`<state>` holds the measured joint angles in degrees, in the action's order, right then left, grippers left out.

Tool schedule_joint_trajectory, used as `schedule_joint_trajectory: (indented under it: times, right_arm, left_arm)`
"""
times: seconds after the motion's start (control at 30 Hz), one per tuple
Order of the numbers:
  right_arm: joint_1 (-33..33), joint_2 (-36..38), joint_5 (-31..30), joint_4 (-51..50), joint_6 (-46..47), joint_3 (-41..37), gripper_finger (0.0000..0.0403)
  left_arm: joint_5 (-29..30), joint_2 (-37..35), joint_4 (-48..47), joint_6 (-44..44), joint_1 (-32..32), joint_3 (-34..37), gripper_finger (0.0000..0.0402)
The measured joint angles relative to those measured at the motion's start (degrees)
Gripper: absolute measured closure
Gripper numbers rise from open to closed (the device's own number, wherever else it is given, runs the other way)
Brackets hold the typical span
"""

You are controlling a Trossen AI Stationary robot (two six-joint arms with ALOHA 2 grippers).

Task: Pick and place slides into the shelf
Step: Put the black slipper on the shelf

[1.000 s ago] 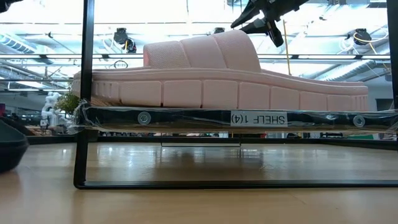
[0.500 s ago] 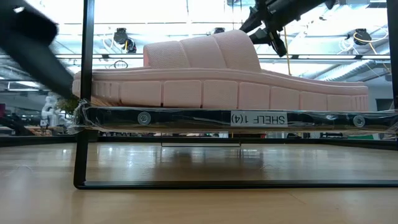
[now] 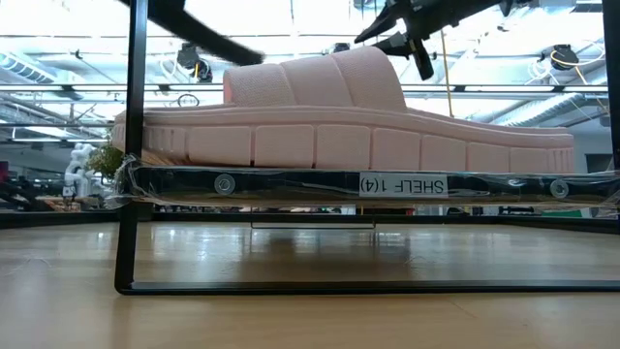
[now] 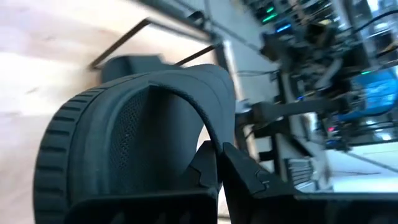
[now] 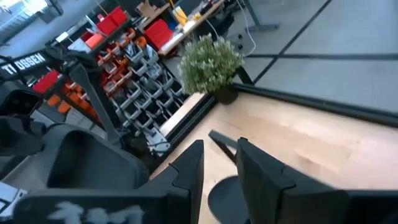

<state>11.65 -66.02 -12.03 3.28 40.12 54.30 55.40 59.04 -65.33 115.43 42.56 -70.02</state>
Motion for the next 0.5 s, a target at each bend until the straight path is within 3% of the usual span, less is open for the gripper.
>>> schedule_joint_trajectory:
  times: [0.2,0.5]
  right_arm:
    - [1.1,0.0,0.2,2.1,-0.7,0.0,0.0316]
    - [1.9,0.0,0.2,4.7,-0.7,0.0,0.0316]
  left_arm:
    - [-1.4,1.4,15.8,-16.1,-8.2,0.3,0.0402]
    - [-19.1,8.9,28.9,-27.1,-21.9,0.5,0.0402]
